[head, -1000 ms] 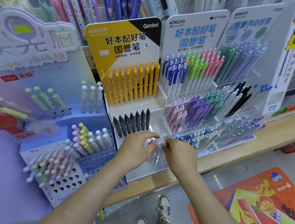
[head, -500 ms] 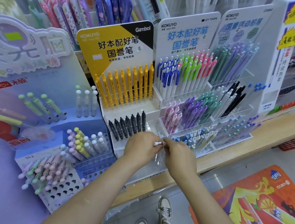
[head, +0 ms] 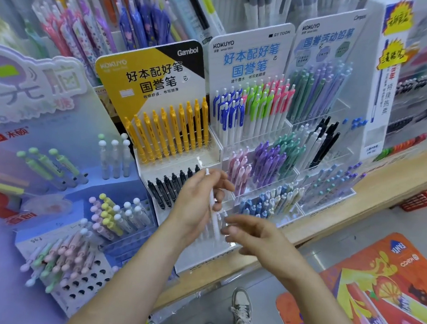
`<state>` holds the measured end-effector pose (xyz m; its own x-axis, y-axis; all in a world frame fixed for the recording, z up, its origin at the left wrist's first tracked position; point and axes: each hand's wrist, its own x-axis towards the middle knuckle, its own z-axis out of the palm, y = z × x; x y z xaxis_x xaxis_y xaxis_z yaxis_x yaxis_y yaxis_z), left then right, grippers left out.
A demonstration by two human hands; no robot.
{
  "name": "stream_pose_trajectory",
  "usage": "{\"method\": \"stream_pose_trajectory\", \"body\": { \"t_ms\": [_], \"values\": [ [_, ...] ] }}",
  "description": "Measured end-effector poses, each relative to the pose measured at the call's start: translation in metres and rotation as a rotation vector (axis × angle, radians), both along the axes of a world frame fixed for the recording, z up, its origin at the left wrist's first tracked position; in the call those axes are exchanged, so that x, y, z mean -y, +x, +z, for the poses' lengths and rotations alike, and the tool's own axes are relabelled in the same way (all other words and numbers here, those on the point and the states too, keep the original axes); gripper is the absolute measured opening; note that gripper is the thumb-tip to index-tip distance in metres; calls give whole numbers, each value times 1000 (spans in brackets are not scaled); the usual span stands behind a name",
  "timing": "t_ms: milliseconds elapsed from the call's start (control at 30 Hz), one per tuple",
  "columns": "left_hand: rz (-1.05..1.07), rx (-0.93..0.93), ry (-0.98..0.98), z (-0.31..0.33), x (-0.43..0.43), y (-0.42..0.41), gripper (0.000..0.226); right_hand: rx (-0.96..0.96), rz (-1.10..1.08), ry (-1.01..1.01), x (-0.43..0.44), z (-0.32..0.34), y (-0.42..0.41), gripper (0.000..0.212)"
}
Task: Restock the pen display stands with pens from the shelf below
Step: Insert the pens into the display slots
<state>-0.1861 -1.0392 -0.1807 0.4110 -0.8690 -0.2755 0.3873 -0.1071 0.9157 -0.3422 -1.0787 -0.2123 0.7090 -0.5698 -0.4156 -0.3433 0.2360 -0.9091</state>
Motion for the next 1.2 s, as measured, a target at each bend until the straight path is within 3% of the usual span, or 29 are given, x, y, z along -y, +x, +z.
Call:
{"method": "stream_pose_trajectory", "body": {
  "t_ms": [67, 167, 433, 600, 767, 867, 1000, 1200],
  "values": [
    [8, -147, -62, 5, -1, -6, 21, 62, 20, 4, -8, -1, 5, 16],
    [-21, -119, -69, 6, -3, -9, 24, 147, -86, 11, -12, -3, 7, 14],
    [-200, 459, 61, 22, -15, 13, 18, 96, -56, -29, 2, -10, -12, 20],
    [36, 738, 78, 23, -5, 10, 22, -13, -454, -71, 19, -20, -28, 20],
    [-45, 995, 108, -4, 5, -2, 5, -30, -546, -111, 29, -22, -47, 25],
    [-135, 1154, 118, -22, 9, -3, 11, -36, -549, -107, 24, -26, -47, 24],
    [-187, 1167, 165, -38, 11, -4, 5, -16, -549, -70, 17, -32, -46, 22],
    [-206, 1110, 212, -54, 11, -5, 13, -4, -507, -75, 11, -37, -42, 23]
  ]
}}
